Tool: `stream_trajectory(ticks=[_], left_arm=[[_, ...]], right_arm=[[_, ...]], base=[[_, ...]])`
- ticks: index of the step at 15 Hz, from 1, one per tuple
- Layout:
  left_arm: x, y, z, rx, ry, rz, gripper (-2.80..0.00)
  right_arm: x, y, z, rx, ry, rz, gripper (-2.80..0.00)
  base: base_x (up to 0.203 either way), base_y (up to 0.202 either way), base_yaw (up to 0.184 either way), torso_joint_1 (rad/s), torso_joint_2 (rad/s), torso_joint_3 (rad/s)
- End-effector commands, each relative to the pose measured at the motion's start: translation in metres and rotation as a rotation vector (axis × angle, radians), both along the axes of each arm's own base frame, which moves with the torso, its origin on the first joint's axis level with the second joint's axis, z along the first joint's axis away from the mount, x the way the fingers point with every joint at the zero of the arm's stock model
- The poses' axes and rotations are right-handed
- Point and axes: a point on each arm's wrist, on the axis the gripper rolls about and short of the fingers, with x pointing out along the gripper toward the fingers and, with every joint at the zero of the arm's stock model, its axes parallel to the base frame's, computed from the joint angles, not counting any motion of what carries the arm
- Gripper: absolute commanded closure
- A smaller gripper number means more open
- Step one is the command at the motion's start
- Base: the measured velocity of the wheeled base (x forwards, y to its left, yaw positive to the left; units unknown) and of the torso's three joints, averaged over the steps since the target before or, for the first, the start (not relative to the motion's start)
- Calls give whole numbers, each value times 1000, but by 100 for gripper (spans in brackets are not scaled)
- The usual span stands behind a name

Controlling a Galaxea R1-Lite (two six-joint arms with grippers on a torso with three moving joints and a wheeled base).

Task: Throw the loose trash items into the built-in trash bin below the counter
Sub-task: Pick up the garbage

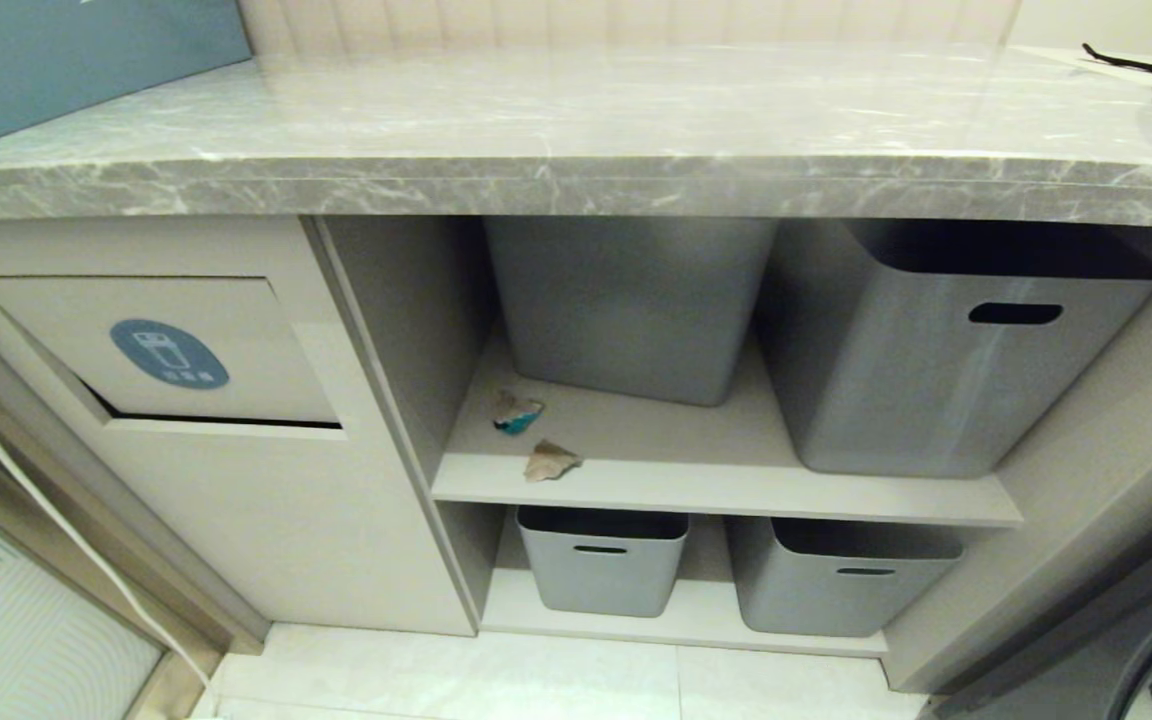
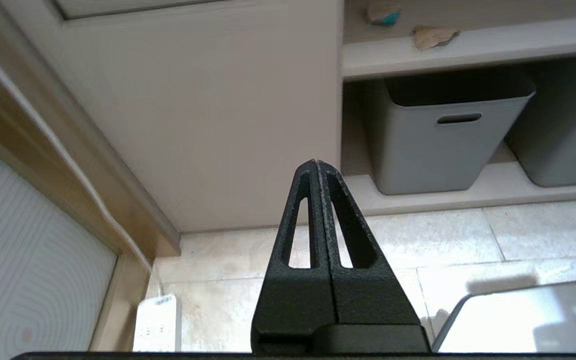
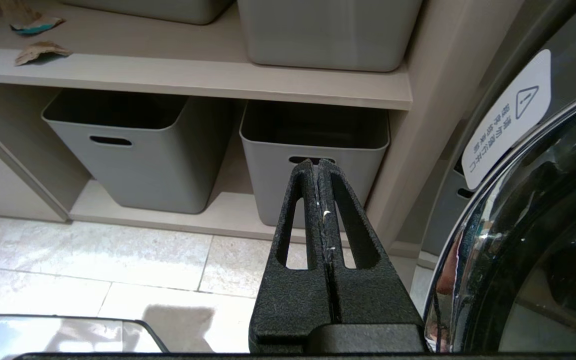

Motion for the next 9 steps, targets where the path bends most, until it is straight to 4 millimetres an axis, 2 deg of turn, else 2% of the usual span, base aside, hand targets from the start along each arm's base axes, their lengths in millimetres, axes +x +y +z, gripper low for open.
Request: stream_trajectory(ticks=[1, 3, 5, 7, 9], left_arm=[[2, 0, 30, 2, -8, -19, 0], [24, -2, 64, -11, 79, -92, 0], [61, -7, 98, -33, 181, -263, 0], [107, -15, 116, -53, 296, -440, 0], [149, -28, 118, -56, 401, -583, 0]], right_arm=[[0, 0, 0, -1, -1, 1, 0], [0, 0, 0, 0, 0, 1, 0], [0, 0, 0, 0, -2, 1, 0], [0, 0, 0, 0, 0, 1, 0], [0, 0, 0, 0, 0, 1, 0]], base=[[0, 0, 0, 0, 0, 0], [0, 0, 0, 0, 0, 0], [0, 0, 0, 0, 0, 0], [0, 0, 0, 0, 0, 0], [0, 0, 0, 0, 0, 0]])
